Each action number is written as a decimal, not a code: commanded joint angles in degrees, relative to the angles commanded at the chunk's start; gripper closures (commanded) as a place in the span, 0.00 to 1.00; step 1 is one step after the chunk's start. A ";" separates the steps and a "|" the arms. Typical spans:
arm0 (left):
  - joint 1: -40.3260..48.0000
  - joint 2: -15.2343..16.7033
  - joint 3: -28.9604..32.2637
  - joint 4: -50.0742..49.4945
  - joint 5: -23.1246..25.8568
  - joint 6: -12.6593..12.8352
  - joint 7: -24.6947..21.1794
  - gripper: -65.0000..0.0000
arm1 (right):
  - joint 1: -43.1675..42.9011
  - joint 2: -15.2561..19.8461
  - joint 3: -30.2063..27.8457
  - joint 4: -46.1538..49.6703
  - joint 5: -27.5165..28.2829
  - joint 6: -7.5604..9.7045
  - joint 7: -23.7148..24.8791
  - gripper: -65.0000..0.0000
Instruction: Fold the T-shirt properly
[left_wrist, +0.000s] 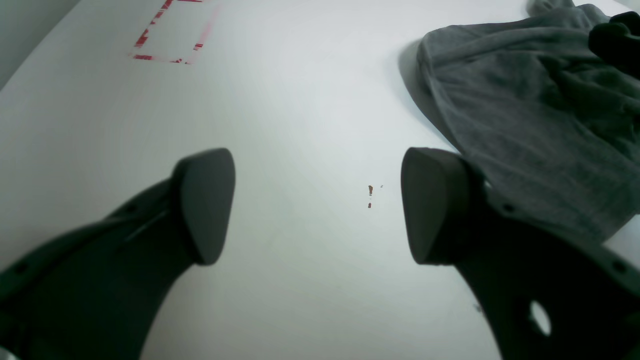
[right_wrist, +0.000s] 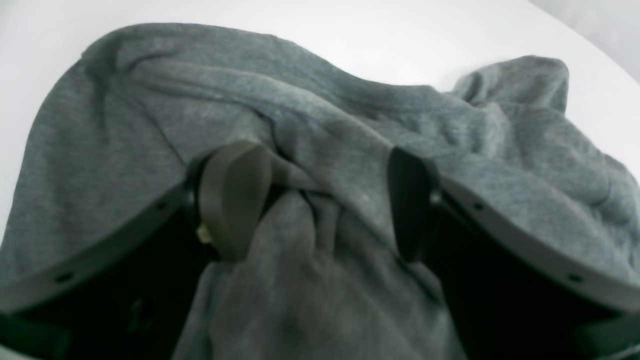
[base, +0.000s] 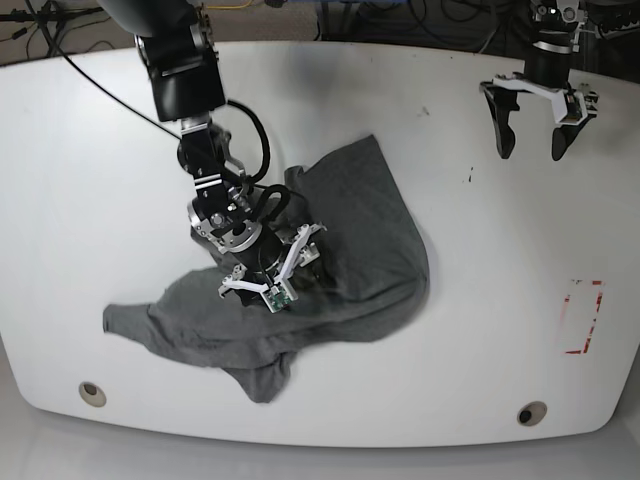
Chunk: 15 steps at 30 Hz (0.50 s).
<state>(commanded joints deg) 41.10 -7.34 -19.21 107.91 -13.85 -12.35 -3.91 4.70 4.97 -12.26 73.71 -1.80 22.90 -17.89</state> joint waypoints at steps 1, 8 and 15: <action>0.00 0.09 0.00 0.00 0.70 0.00 0.00 0.25 | 0.09 0.09 0.00 0.09 0.00 0.00 -0.18 0.40; -0.26 0.09 0.00 0.00 1.23 -0.18 0.00 0.25 | -1.23 0.09 0.09 0.35 0.00 0.00 0.00 0.40; -0.26 0.09 0.00 0.18 1.14 -0.18 0.00 0.25 | -1.41 0.18 0.26 2.55 0.00 0.00 -0.09 0.40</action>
<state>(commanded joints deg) 40.84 -7.25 -19.21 108.09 -12.70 -12.53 -3.91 3.30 5.14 -12.00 76.26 -1.80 22.90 -17.98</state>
